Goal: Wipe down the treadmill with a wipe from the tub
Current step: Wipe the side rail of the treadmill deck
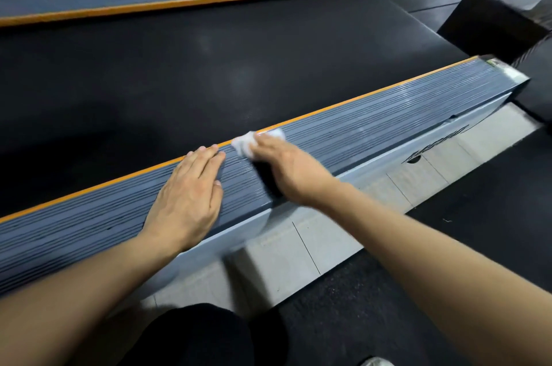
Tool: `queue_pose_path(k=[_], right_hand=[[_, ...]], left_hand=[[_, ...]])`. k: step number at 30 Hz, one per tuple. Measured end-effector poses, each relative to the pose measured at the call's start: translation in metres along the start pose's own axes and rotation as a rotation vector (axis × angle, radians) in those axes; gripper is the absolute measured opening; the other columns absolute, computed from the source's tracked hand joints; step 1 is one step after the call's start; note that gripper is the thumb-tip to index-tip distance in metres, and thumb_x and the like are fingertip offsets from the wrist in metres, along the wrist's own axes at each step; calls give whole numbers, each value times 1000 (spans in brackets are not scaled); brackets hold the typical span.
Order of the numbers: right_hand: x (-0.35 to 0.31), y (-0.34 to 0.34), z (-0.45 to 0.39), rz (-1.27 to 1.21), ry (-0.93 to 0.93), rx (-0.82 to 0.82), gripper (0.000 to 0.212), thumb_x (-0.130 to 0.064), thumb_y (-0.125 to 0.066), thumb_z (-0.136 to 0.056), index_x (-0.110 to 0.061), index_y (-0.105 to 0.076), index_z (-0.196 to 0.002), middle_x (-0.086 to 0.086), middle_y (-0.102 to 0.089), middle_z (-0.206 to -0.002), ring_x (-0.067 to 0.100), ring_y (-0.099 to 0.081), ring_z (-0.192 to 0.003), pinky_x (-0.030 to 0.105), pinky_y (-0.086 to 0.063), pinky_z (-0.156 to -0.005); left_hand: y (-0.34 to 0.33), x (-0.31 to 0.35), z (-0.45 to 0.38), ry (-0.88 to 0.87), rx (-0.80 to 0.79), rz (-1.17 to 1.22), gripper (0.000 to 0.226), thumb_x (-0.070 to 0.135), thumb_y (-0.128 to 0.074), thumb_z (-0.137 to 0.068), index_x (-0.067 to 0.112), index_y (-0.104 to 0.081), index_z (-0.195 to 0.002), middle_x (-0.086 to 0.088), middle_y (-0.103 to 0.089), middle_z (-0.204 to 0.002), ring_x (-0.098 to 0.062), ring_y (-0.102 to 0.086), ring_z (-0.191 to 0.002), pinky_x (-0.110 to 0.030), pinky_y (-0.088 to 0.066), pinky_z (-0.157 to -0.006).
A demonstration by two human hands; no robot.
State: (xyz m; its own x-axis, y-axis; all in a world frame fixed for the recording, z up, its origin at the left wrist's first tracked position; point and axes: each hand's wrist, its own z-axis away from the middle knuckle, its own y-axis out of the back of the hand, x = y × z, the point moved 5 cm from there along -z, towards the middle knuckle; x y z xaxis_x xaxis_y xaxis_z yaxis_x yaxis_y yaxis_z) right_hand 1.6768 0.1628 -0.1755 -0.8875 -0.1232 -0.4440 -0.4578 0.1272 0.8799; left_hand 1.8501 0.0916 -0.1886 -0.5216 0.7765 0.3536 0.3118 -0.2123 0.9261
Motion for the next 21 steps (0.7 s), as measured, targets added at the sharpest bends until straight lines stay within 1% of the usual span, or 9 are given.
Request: queue_pose_path(k=[3,6,8,10,11,13,14,16,21], right_hand=[[10,6,21,18,-28,25,51,-6,-33,-99,-18,-52,-146,4,-51,-149,19,-44,-140,28,-31,-119],[75,56,51,84,-258,184,61,-3,-35,-97,-39,-52,-143,-16,-50,-146,10,-45,-134,32,-39,-112],[112,84,77,150,-465,268,61,3,-37,-93,-31,-56,-140,-16,-49,-147,9,-42,-134,27,-33,-112],[121,92,98,185,-606,297,57,7,-37,-87,-16,-59,-133,-2,-53,-144,21,-40,-137,30,-35,-112],[115,88,101,188,-598,316,56,5,-36,-85,-15,-60,-132,6,-54,-143,24,-42,-137,28,-33,-114],[90,67,100,154,-446,332,61,5,-37,-85,-19,-59,-137,6,-53,-145,14,-43,-137,15,-23,-118],[77,52,99,128,-354,306,61,5,-38,-86,-19,-58,-138,4,-51,-147,9,-41,-139,20,-23,-121],[47,20,95,79,-223,237,56,0,-36,-91,-13,-57,-142,9,-47,-154,20,-39,-145,41,-28,-122],[18,-2,94,58,-33,160,45,-1,-41,-99,-3,-55,-142,15,-45,-154,28,-38,-147,44,-28,-122]], left_hand=[[1,1,-1,-11,-7,-25,58,30,-29,-99,8,-45,-150,-8,-41,-159,-25,-33,-149,-39,-18,-127],[2,3,-2,-3,-17,-35,57,31,-35,-98,8,-46,-149,-9,-43,-157,-26,-35,-147,-40,-20,-126],[1,3,-3,11,-20,-38,57,33,-36,-98,8,-47,-148,-8,-43,-156,-27,-35,-146,-43,-25,-124],[0,5,-3,11,-18,-36,57,34,-36,-97,8,-47,-147,-9,-44,-155,-28,-37,-145,-46,-29,-122],[1,4,-4,12,-16,-48,57,34,-37,-97,8,-48,-146,-9,-45,-153,-29,-38,-144,-47,-31,-121],[3,6,-5,16,-4,-85,56,33,-37,-96,5,-51,-142,-12,-49,-148,-32,-43,-139,-49,-35,-118],[3,8,-7,26,10,-97,54,32,-38,-95,4,-53,-138,-13,-51,-144,-33,-45,-135,-50,-37,-115],[1,17,-12,53,39,-105,50,31,-40,-92,5,-56,-132,-14,-52,-139,-35,-48,-129,-51,-38,-110],[-22,66,-36,-119,19,-82,53,31,-38,-93,6,-53,-138,-15,-49,-146,-37,-46,-134,-50,-36,-113]])
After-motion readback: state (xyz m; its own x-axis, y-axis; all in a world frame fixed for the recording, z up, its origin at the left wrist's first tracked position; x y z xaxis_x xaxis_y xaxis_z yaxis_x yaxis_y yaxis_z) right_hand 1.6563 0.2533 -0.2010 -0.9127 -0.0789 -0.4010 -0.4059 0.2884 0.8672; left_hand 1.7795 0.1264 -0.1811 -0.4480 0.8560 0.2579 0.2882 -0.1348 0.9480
